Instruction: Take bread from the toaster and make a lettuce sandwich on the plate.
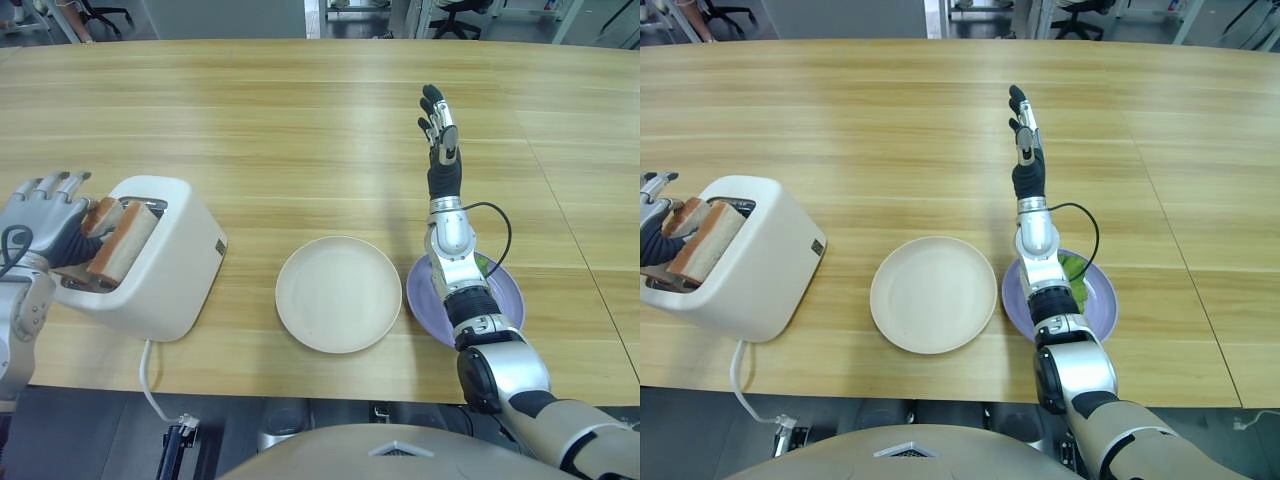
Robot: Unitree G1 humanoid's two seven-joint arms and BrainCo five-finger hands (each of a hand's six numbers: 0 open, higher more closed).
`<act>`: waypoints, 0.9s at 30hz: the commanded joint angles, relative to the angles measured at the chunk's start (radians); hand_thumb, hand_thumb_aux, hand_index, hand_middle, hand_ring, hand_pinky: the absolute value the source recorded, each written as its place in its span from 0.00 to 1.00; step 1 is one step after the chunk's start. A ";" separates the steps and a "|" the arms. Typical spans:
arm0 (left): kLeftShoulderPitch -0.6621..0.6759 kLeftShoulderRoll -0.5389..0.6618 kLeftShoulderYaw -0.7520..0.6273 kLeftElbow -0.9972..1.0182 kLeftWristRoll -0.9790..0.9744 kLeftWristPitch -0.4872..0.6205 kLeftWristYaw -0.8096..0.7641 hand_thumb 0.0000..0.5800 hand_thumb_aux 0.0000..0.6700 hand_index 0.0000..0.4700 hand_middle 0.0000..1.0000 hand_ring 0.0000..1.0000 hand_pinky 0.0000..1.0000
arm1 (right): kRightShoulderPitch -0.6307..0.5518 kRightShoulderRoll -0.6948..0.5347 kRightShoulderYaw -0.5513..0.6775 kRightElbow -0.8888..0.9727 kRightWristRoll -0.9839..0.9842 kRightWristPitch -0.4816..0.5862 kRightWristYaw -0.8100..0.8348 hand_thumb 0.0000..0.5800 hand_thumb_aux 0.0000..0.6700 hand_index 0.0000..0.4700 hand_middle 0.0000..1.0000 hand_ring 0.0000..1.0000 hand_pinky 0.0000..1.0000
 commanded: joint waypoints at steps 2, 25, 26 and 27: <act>-0.006 -0.016 -0.005 -0.009 -0.011 -0.014 0.004 1.00 1.00 0.98 0.00 0.00 0.00 | 0.009 0.002 -0.017 -0.009 0.022 -0.008 0.002 0.00 0.00 0.00 0.00 0.00 0.00; -0.080 -0.103 0.096 -0.104 -0.125 0.008 0.008 1.00 1.00 0.98 1.00 1.00 1.00 | 0.004 0.007 -0.024 0.002 0.019 -0.017 0.005 0.00 0.00 0.00 0.00 0.00 0.00; -0.082 -0.104 0.098 -0.104 -0.125 0.006 0.007 1.00 1.00 0.98 1.00 1.00 1.00 | 0.004 0.006 -0.025 0.003 0.018 -0.017 0.005 0.00 0.00 0.00 0.00 0.00 0.00; -0.084 -0.105 0.099 -0.104 -0.126 0.005 0.006 1.00 1.00 0.98 1.00 1.00 1.00 | 0.004 0.006 -0.025 0.004 0.018 -0.018 0.005 0.00 0.00 0.00 0.00 0.00 0.00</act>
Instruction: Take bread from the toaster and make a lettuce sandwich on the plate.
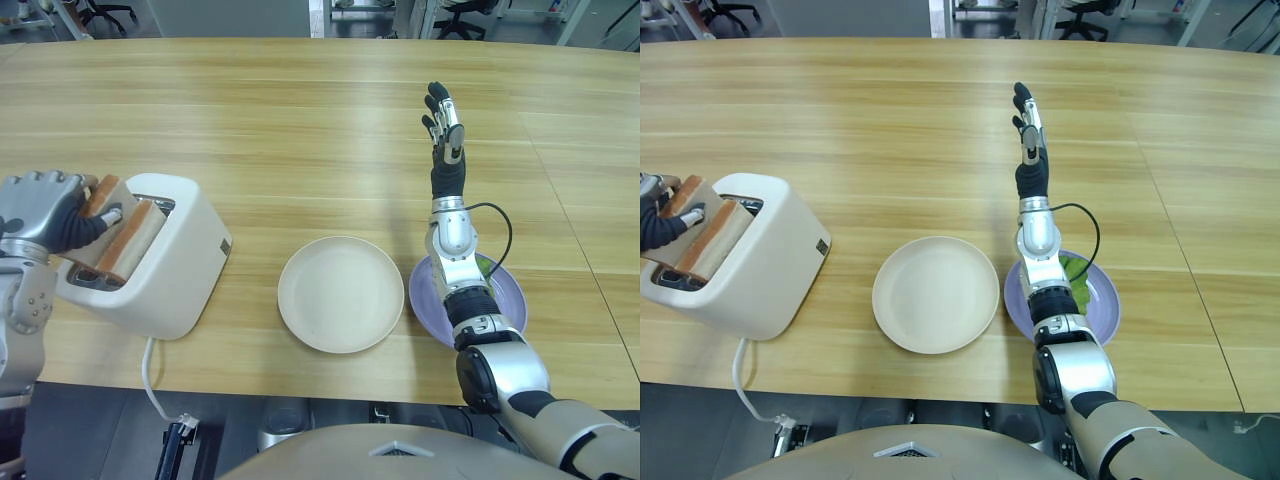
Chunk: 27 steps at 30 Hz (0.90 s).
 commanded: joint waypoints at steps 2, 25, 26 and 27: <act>-0.013 -0.013 0.024 -0.019 -0.014 0.001 0.002 1.00 1.00 0.98 1.00 1.00 1.00 | 0.003 0.001 -0.006 0.006 0.008 0.000 0.002 0.00 0.00 0.00 0.00 0.00 0.00; -0.105 -0.112 0.209 -0.122 -0.246 -0.039 0.003 1.00 1.00 0.98 1.00 1.00 1.00 | -0.001 -0.001 -0.013 0.000 0.012 -0.005 -0.005 0.00 0.00 0.00 0.00 0.00 0.00; -0.114 -0.117 0.216 -0.123 -0.267 -0.044 0.002 1.00 1.00 0.98 1.00 1.00 1.00 | -0.002 -0.001 -0.014 0.001 0.012 -0.005 -0.005 0.00 0.00 0.00 0.00 0.00 0.00; -0.124 -0.123 0.223 -0.125 -0.290 -0.048 -0.001 1.00 1.00 0.98 1.00 1.00 1.00 | -0.003 -0.001 -0.016 0.002 0.014 -0.004 -0.005 0.00 0.00 0.00 0.00 0.00 0.00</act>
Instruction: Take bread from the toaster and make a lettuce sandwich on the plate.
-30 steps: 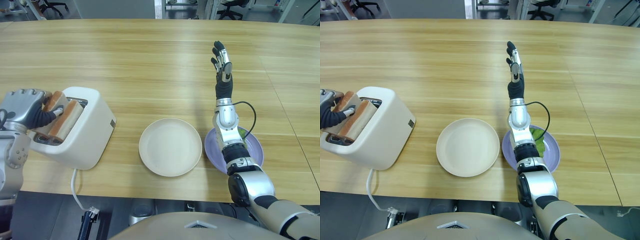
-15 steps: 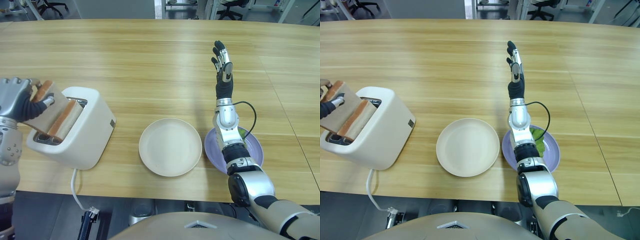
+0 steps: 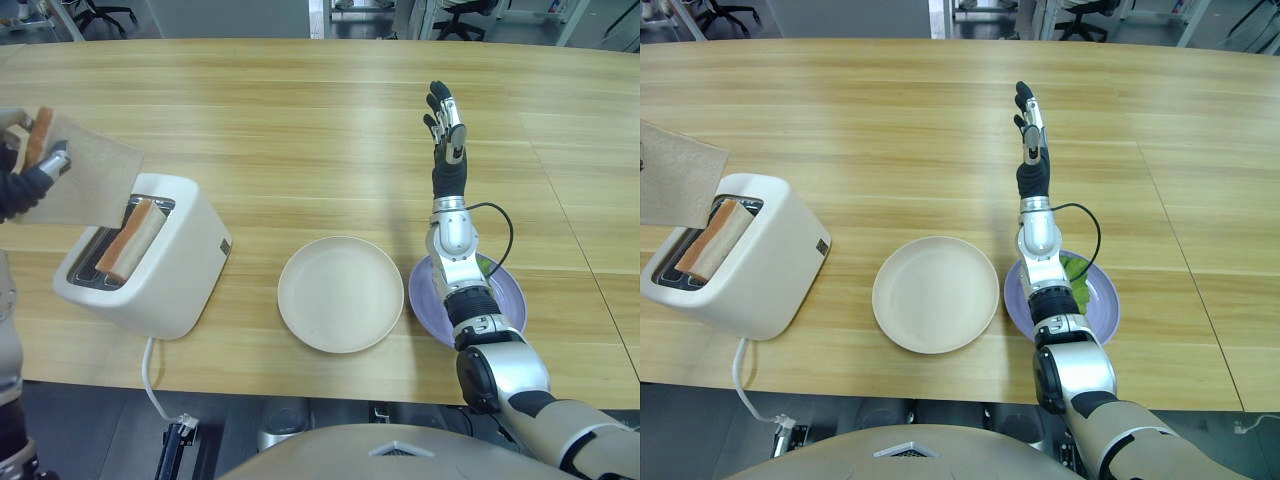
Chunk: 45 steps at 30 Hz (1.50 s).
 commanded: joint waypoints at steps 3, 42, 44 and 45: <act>-0.062 -0.030 0.046 -0.020 -0.152 -0.032 -0.017 1.00 1.00 0.98 1.00 1.00 1.00 | -0.006 0.000 -0.017 0.004 0.018 0.004 -0.002 0.00 0.00 0.00 0.00 0.00 0.00; -0.672 -0.317 -0.789 0.553 -0.494 -0.091 -0.621 1.00 1.00 0.98 1.00 1.00 1.00 | -0.040 -0.148 -0.190 -0.199 0.175 0.070 0.027 0.00 0.00 0.00 0.00 0.00 0.00; -0.652 -0.334 -0.827 0.571 -0.485 -0.101 -0.659 1.00 1.00 0.98 1.00 1.00 1.00 | -0.035 -0.154 -0.192 -0.212 0.177 0.073 0.029 0.00 0.00 0.00 0.00 0.00 0.00; -0.641 -0.339 -0.846 0.578 -0.477 -0.108 -0.676 1.00 1.00 0.98 1.00 1.00 1.00 | -0.033 -0.155 -0.192 -0.220 0.179 0.075 0.030 0.00 0.00 0.00 0.00 0.00 0.00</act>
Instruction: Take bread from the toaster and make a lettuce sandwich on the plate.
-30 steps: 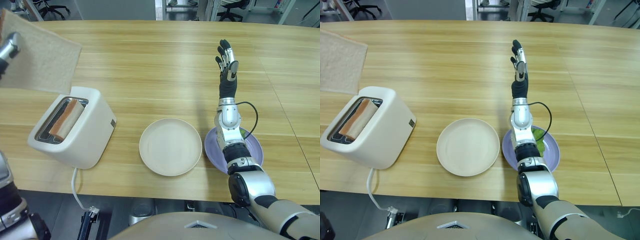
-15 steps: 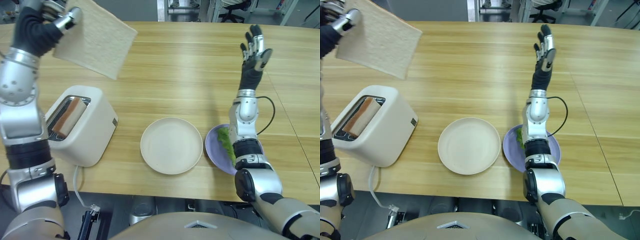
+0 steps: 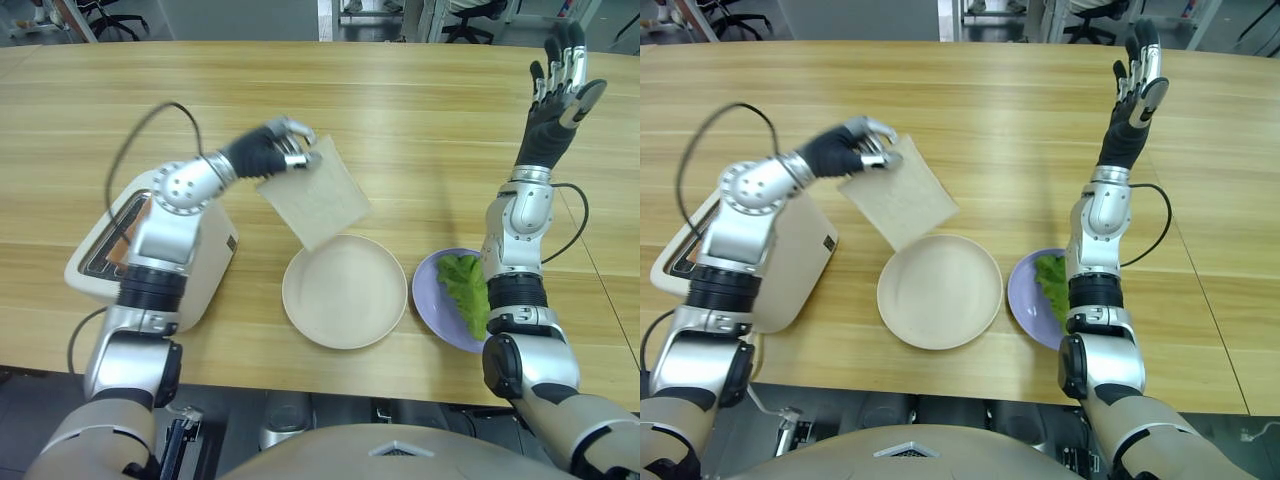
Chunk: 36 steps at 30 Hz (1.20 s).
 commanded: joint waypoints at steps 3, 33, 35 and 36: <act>0.050 -0.028 -0.111 0.070 0.052 -0.041 -0.103 1.00 1.00 0.98 1.00 1.00 1.00 | 0.005 -0.007 -0.013 -0.054 0.011 0.026 0.005 0.00 0.00 0.00 0.00 0.00 0.00; -0.163 -0.179 -0.288 0.555 0.425 -0.356 0.143 0.00 0.00 0.00 0.00 0.00 0.00 | 0.020 -0.038 0.003 -0.058 -0.027 0.060 0.054 0.00 0.00 0.00 0.00 0.00 0.00; -0.168 -0.179 -0.287 0.552 0.435 -0.355 0.159 0.00 0.00 0.00 0.00 0.00 0.00 | 0.033 -0.070 0.004 -0.057 -0.040 0.067 0.070 0.00 0.00 0.00 0.00 0.00 0.00; -0.169 -0.179 -0.285 0.545 0.438 -0.353 0.166 0.00 0.00 0.00 0.00 0.00 0.00 | 0.042 -0.089 0.003 -0.056 -0.049 0.075 0.075 0.00 0.00 0.00 0.00 0.00 0.00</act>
